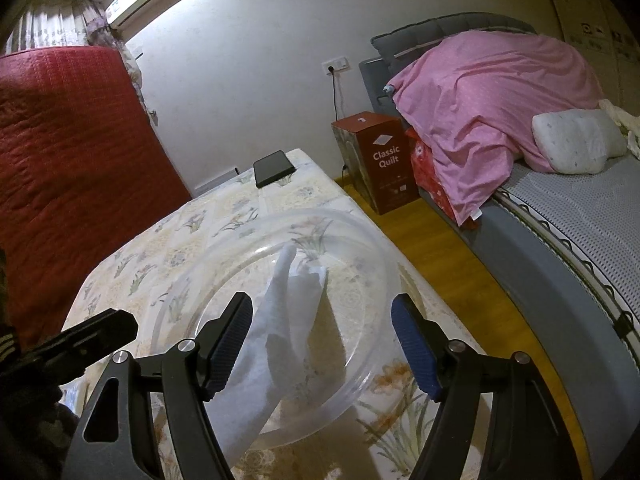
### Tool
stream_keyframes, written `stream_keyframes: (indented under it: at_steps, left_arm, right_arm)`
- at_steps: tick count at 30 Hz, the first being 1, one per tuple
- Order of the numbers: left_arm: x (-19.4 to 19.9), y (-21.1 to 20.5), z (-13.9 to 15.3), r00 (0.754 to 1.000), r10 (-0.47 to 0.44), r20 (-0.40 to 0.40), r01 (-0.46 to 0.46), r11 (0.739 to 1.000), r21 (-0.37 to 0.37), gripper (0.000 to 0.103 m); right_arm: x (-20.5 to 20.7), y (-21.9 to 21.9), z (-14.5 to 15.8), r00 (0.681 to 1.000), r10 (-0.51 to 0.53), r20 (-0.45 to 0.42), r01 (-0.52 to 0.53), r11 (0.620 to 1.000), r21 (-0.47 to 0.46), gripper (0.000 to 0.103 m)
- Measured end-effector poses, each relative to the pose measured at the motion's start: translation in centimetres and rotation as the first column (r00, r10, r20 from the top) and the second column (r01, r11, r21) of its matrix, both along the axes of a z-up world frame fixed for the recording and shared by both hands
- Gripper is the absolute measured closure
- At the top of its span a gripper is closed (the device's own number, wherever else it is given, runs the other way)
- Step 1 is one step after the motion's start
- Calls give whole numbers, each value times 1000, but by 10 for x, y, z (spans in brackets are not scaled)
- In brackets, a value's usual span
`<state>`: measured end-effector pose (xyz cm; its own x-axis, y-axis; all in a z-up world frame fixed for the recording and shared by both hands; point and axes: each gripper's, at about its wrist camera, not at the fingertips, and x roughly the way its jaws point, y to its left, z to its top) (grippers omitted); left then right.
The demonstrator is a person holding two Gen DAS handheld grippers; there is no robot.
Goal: Organize soft objects
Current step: 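Open right gripper over the clear bowl while left gripper releases the knitted item into it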
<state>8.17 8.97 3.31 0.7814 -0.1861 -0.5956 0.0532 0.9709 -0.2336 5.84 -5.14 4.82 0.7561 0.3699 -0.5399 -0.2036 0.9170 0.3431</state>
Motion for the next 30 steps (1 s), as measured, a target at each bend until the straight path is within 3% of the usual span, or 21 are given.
stream_keyframes:
  at_steps: [4, 7, 20, 30]
  left_arm:
    - [-8, 6, -3, 999, 44, 4, -44, 999, 20, 15]
    - [-15, 12, -5, 997, 72, 16, -73, 997, 24, 9]
    - [-49, 38, -2, 987, 154, 51, -155, 988, 25, 6]
    - [-79, 62, 3, 972, 224, 64, -228, 972, 51, 5]
  right_arm:
    - [-4, 2, 1, 1000, 17, 6, -17, 1000, 4, 30]
    - [-7, 5, 4, 999, 32, 16, -32, 999, 3, 29]
    - [-22, 30, 17, 995, 88, 57, -87, 996, -24, 10]
    - [-36, 61, 28, 974, 213, 79, -211, 977, -35, 9]
